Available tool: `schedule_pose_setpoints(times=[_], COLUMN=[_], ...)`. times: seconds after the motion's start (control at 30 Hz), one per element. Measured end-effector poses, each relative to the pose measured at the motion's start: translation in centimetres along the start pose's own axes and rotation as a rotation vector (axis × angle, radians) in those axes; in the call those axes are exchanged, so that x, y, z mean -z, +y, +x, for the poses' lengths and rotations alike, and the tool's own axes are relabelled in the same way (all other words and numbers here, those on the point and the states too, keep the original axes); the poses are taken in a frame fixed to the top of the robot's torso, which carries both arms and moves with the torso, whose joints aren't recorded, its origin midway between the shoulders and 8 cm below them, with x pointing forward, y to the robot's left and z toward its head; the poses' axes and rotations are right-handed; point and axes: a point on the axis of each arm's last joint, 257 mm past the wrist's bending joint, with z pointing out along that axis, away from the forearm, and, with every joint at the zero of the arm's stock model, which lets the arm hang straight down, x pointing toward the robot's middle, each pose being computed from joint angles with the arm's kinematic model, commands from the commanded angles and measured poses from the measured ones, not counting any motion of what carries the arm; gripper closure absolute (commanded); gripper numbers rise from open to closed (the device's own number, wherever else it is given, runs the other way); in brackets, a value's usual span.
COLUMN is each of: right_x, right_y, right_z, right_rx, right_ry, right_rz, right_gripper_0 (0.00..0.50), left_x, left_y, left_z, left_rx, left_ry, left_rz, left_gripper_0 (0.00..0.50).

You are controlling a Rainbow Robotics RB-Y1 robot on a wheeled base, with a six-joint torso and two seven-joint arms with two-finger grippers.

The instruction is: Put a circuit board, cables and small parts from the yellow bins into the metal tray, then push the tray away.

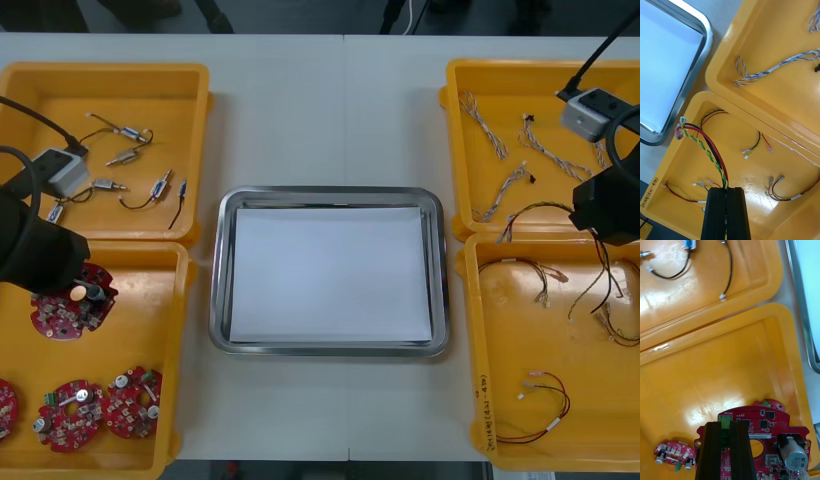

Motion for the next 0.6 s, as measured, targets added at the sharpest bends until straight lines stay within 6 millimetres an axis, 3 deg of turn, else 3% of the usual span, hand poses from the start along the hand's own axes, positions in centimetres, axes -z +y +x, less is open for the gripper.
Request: schedule_pose_setpoints(times=[0.3, 0.6], right_x=[0.3, 0.2], right_y=[2.0, 3.3], right_z=[-2.5, -4.8], right_rx=[0.122, 0.180], right_ry=[0.004, 0.014], right_rz=[0.021, 0.024], right_gripper_0=[0.500, 0.500], left_x=[-0.4, -1.3], left_y=[-4.5, -9.4], left_z=[-2.1, -5.3], left_rx=[-0.153, -0.085], left_ry=[-0.006, -0.066], left_rz=[0.020, 0.016], left_gripper_0=[0.500, 0.500])
